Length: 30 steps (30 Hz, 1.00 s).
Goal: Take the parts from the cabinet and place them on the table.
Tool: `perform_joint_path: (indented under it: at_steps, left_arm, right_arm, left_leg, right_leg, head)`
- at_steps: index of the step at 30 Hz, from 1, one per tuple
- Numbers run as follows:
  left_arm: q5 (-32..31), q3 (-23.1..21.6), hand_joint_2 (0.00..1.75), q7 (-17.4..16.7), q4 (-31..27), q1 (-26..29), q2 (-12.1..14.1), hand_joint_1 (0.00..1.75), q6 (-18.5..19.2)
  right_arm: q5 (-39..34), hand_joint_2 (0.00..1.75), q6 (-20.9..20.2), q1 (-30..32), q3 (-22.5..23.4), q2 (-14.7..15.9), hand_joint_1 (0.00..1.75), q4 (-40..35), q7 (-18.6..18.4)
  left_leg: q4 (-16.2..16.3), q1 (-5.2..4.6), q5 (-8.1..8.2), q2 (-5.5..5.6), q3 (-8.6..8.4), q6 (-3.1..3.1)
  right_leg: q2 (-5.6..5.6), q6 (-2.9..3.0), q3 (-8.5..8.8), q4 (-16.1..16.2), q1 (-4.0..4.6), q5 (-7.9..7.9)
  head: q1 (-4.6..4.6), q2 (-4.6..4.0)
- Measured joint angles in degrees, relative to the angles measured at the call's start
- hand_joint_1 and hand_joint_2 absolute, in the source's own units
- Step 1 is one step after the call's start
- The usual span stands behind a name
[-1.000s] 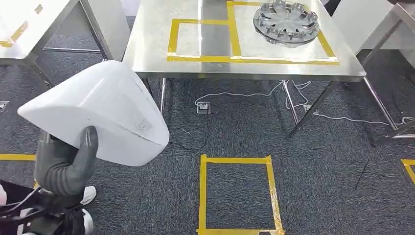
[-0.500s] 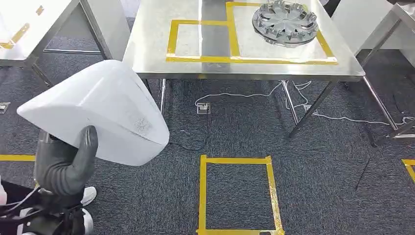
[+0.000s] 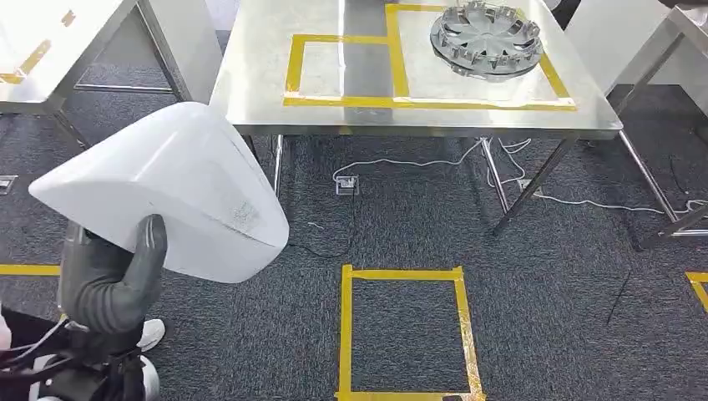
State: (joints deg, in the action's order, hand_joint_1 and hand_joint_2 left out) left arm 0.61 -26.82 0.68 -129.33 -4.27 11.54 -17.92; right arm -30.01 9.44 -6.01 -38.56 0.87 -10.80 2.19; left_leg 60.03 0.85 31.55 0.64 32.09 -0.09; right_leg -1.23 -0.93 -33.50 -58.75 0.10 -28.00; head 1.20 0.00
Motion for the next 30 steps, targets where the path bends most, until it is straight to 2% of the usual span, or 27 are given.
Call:
perform_joint_path:
  at_steps: [17, 21, 30]
  left_arm:
    - [0.0, 0.0, 1.75, 0.0, 0.0, 0.0, 0.0, 1.75, 0.0]
    - [-0.3, 0.0, 1.75, -4.0, 0.0, 0.2, 0.0, 1.75, -0.1]
    - [-0.4, 0.0, 1.75, -4.3, 0.0, 0.3, 0.1, 1.75, -0.1]
  right_arm:
    - [0.0, 1.75, 0.0, 0.0, 0.0, 0.0, 0.00, 0.0, 0.0]
    - [0.6, 1.75, -0.3, -0.1, 0.0, 0.0, 0.00, 0.0, -2.5]
    - [0.7, 1.75, -0.3, -0.1, 0.0, 0.0, 0.00, 0.0, -3.0]
  left_leg:
    - [0.0, 0.00, 0.00, 0.00, -0.03, 0.00]
    - [0.0, 0.00, 0.00, -0.01, -0.04, 0.00]
    - [0.0, 0.00, 0.00, -0.14, -0.05, 0.00]
  right_leg:
    - [0.00, 0.00, 0.04, 0.0, 0.00, 0.00]
    - [0.00, 0.00, 0.06, 0.0, 0.00, 0.00]
    - [0.00, 0.00, 0.07, 0.0, 0.00, 0.00]
  head:
    - [0.00, 0.00]
    - [0.00, 0.00]
    - [0.00, 0.00]
